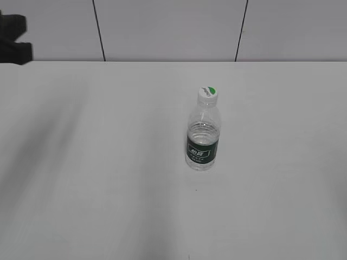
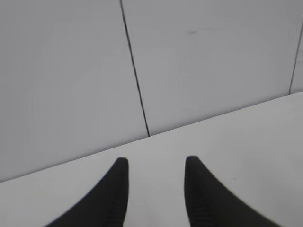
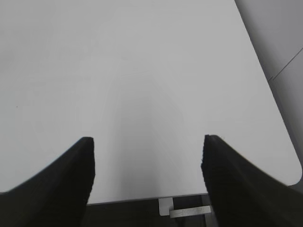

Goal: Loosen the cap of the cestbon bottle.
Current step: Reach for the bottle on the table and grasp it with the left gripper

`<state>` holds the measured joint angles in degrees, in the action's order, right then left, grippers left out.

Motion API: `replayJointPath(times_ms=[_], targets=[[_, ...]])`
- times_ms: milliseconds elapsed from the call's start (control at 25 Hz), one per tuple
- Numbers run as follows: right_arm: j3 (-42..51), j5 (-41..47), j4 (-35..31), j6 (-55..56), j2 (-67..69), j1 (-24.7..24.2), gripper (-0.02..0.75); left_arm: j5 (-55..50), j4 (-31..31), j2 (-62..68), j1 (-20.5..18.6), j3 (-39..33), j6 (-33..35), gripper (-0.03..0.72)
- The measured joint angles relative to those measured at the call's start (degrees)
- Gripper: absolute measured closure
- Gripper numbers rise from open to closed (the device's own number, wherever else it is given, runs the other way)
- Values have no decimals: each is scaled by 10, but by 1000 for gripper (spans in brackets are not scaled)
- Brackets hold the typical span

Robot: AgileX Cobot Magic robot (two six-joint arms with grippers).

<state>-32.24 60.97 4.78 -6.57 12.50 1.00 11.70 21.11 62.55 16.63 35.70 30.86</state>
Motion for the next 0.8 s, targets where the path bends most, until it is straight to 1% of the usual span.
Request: replayJointPath(times_ms=[80, 120, 280, 320, 360, 440, 520, 600, 680, 800], targets=[[-1, 0, 0, 0, 12, 0, 193, 48, -2, 48, 33, 0, -16, 448], [-1, 0, 0, 0, 15, 0, 193, 70, -2, 68, 45, 0, -39, 448], [-2, 0, 0, 0, 15, 0, 193, 158, -4, 146, 74, 0, -150, 448], [-2, 0, 0, 0, 16, 0, 193, 174, -14, 163, 78, 0, -180, 448], [-2, 0, 0, 0, 16, 0, 193, 189, -35, 180, 80, 0, -205, 448], [-2, 0, 0, 0, 16, 0, 193, 208, -106, 207, 82, 0, -270, 448], [-2, 0, 0, 0, 16, 0, 193, 231, -203, 233, 83, -1, -322, 448], [-2, 0, 1, 0, 16, 0, 193, 263, -278, 258, 83, -7, -363, 448], [-2, 0, 1, 0, 16, 0, 193, 301, -341, 278, 82, -26, -380, 448], [-2, 0, 1, 0, 16, 0, 193, 340, -420, 310, 66, -64, -390, 448]])
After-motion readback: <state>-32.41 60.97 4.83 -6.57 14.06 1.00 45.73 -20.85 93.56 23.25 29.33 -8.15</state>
